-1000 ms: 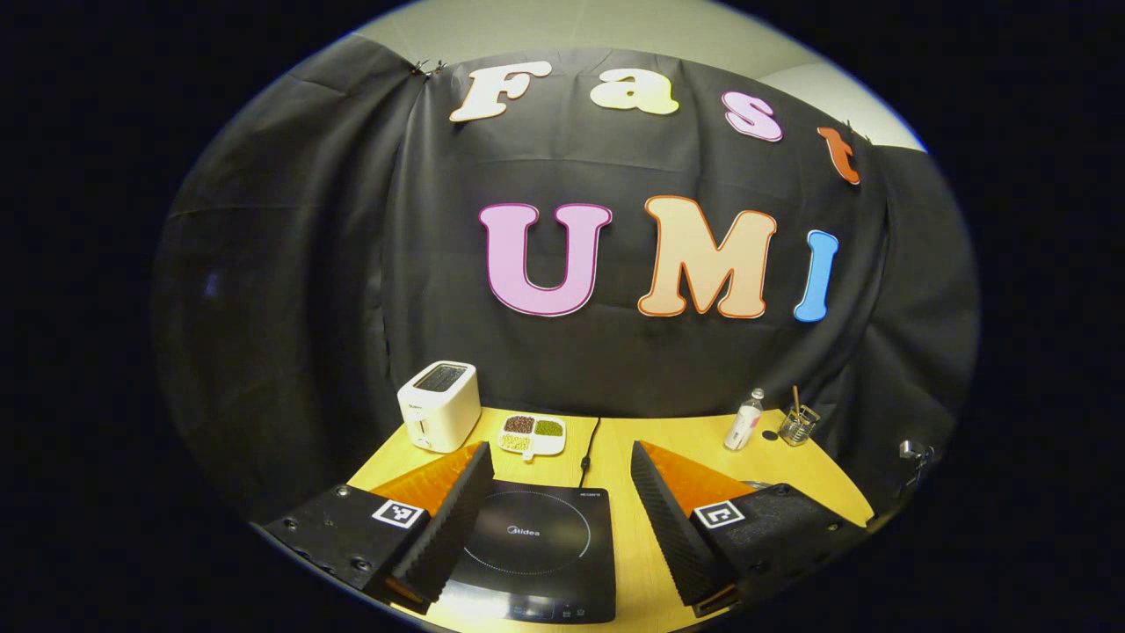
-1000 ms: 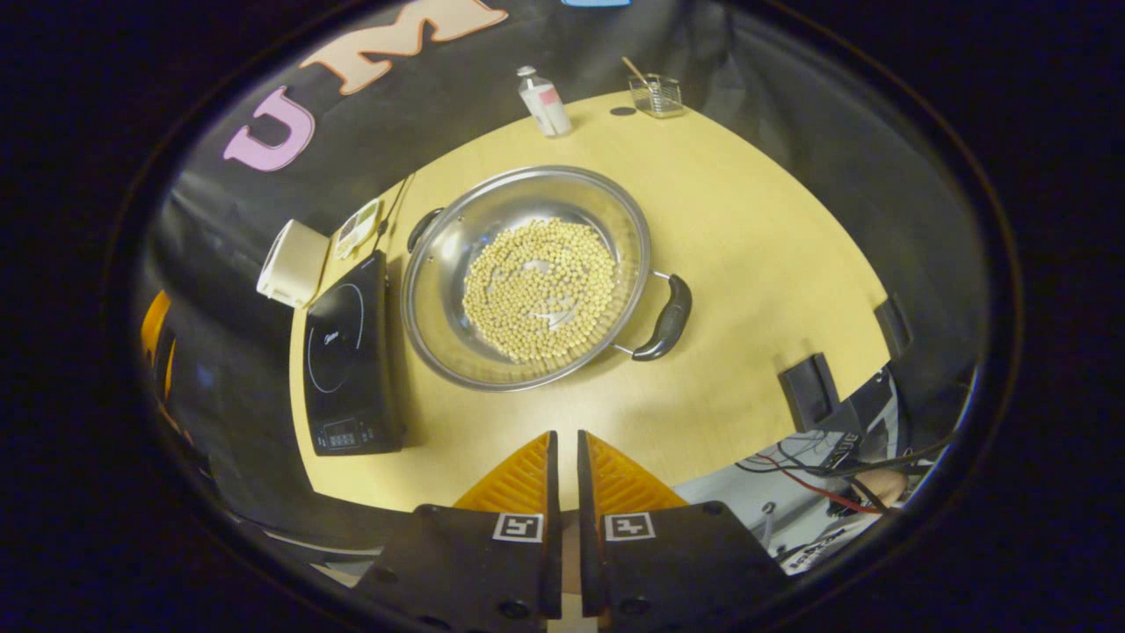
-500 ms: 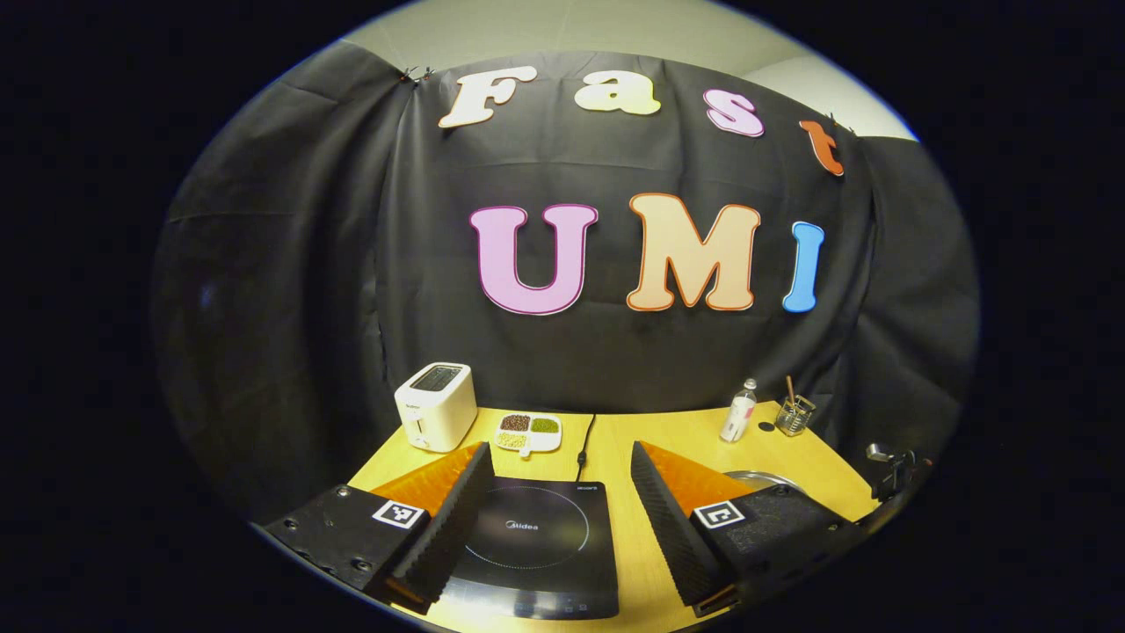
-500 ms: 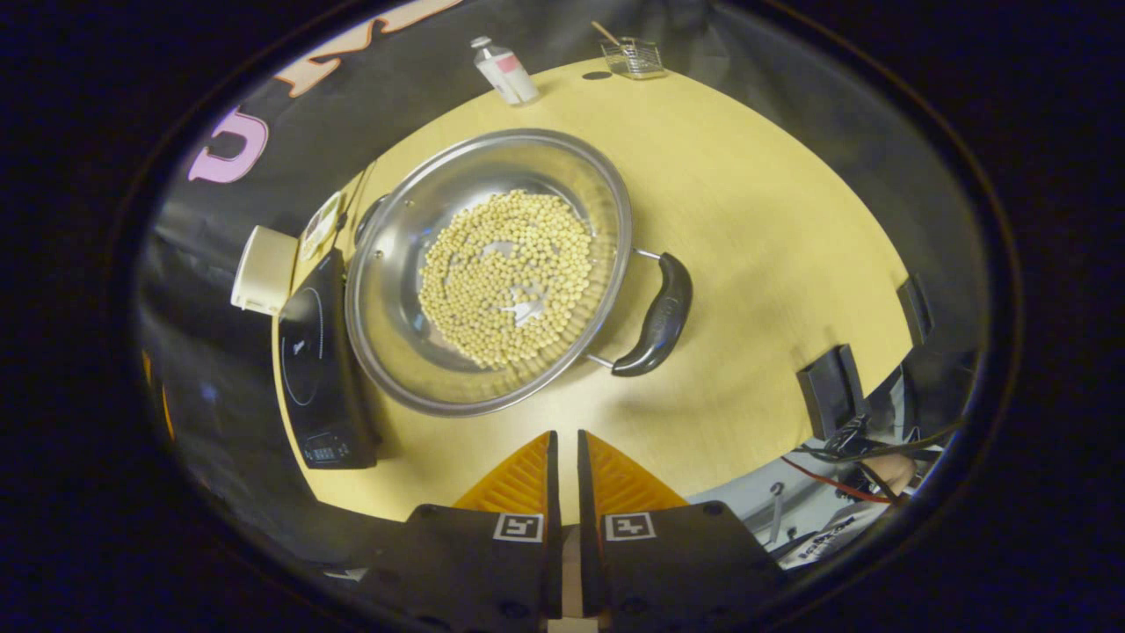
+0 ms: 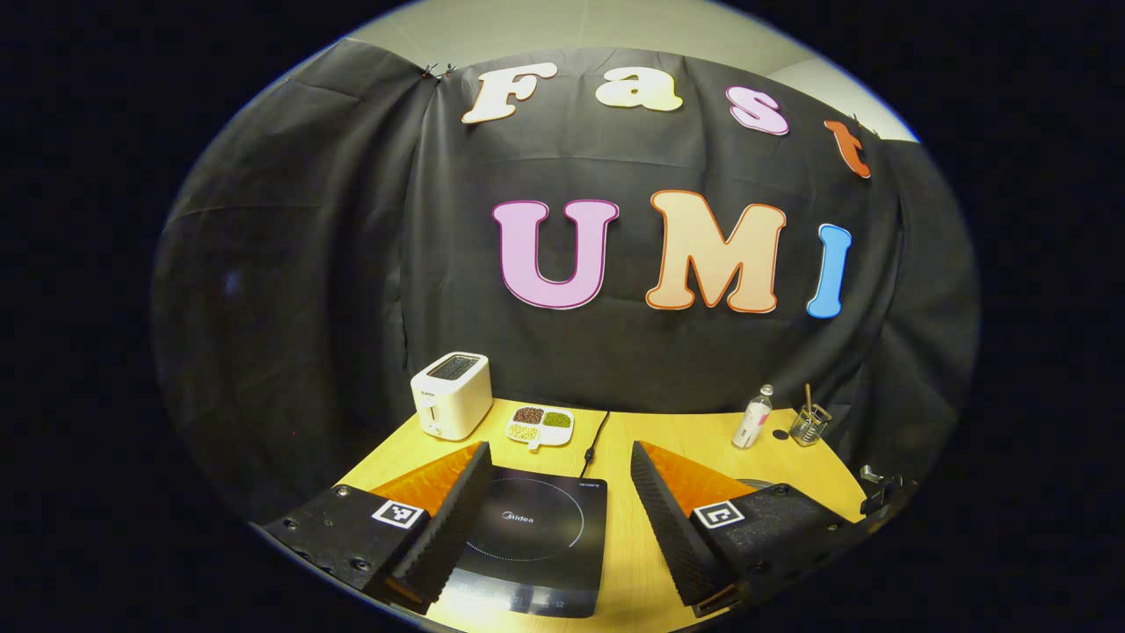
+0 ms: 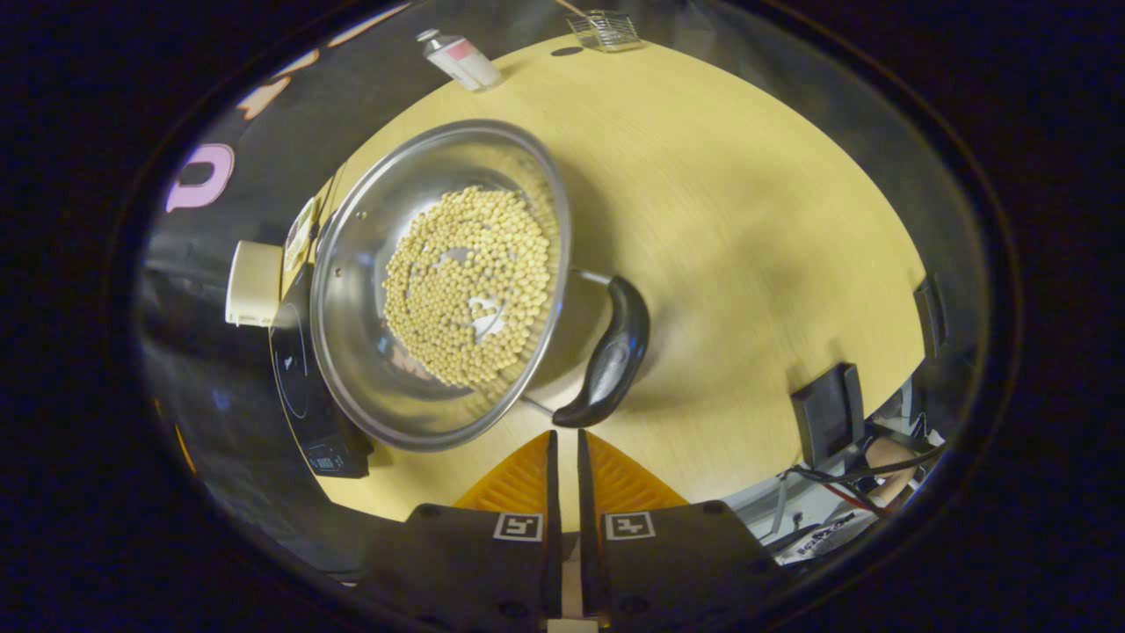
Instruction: First push the handle of the pot to place it horizontally, then grasp the pot with both hands and set it on the induction cooktop.
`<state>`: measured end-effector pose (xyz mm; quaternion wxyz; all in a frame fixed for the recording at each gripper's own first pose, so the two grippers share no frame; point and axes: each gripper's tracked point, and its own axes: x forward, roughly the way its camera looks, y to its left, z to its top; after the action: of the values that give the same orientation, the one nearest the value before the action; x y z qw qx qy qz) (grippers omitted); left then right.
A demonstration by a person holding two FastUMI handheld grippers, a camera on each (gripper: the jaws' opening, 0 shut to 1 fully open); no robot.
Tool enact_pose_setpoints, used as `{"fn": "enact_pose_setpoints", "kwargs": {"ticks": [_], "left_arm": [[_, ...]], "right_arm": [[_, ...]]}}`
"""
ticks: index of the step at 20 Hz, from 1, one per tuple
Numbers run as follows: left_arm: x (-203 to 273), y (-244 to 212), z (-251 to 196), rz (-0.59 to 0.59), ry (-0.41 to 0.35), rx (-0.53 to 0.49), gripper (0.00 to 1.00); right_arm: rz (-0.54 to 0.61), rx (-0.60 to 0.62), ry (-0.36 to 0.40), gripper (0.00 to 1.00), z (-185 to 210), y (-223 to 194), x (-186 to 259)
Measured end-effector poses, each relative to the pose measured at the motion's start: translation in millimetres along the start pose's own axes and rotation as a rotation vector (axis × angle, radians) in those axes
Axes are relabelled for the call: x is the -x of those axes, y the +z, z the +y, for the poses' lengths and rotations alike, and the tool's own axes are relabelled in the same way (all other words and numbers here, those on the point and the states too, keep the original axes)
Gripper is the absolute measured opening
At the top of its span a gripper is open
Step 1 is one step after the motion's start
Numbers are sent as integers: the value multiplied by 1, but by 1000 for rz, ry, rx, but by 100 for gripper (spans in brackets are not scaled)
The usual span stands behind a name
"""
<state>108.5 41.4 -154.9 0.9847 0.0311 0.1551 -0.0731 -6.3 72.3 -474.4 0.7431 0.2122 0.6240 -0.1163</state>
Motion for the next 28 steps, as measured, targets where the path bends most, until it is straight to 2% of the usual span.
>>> {"fn": "enact_pose_setpoints", "kwargs": {"ticks": [10, 11, 12, 17, 18, 20, 21, 26, 27, 28], "left_arm": [[-3, -1, -15, 28, 57, -20, 96], [-3, 0, -15, 28, 64, -16, 92], [-5, 0, -17, 29, 70, -11, 96], [-7, -6, -18, 44, 110, -4, 96], [-7, -9, -17, 54, 122, -8, 92], [-7, -15, -16, 72, 143, -16, 92], [-8, -18, -15, 81, 152, -19, 96], [-15, -33, -23, 124, 180, -9, 96], [-16, -34, -25, 121, 182, -5, 93], [-17, -35, -28, 122, 183, 0, 96]], "right_arm": [[15, -66, 24, 13, -20, 51, 2], [10, -63, 22, 13, -20, 56, 2], [5, -52, 18, 12, -21, 60, 3], [-12, 13, 0, 12, -29, 84, 5], [-13, 14, 3, 12, -28, 89, 4], [-11, 8, 16, 12, -27, 98, 1], [-9, 5, 24, 12, -25, 101, 0], [2, 22, 51, 13, -16, 114, -4], [2, 36, 48, 12, -14, 118, -3], [-2, 44, 47, 12, -14, 122, -3]]}}
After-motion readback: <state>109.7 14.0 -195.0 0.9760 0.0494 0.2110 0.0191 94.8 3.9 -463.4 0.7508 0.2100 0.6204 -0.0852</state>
